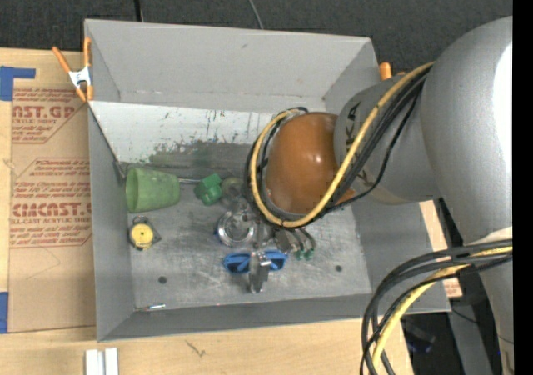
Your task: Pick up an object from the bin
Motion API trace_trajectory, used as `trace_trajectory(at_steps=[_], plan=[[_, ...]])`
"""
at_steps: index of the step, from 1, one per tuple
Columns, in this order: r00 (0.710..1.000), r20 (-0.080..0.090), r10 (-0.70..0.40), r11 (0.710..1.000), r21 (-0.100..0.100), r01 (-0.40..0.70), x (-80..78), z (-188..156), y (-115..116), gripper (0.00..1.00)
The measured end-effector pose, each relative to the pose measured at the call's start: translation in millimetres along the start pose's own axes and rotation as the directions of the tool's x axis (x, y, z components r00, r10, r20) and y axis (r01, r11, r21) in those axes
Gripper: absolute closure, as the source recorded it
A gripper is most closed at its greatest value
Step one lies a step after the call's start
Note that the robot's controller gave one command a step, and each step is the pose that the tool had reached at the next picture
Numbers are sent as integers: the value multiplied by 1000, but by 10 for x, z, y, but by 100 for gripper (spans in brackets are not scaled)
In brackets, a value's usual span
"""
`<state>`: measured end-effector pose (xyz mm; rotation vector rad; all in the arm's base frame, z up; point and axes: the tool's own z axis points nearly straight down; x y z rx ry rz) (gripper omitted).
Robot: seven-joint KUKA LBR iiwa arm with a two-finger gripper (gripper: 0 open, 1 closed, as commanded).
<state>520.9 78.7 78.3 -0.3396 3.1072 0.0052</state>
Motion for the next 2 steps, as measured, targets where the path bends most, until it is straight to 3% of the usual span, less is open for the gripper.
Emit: trace_trajectory(at_steps=[1, 2], plan=[[1000, 20, 3, 1000, 0, -3, -54, -46, -4, 100], [953, -7, -304, 953, 0, 304, 29, -1747, -122, 100]])
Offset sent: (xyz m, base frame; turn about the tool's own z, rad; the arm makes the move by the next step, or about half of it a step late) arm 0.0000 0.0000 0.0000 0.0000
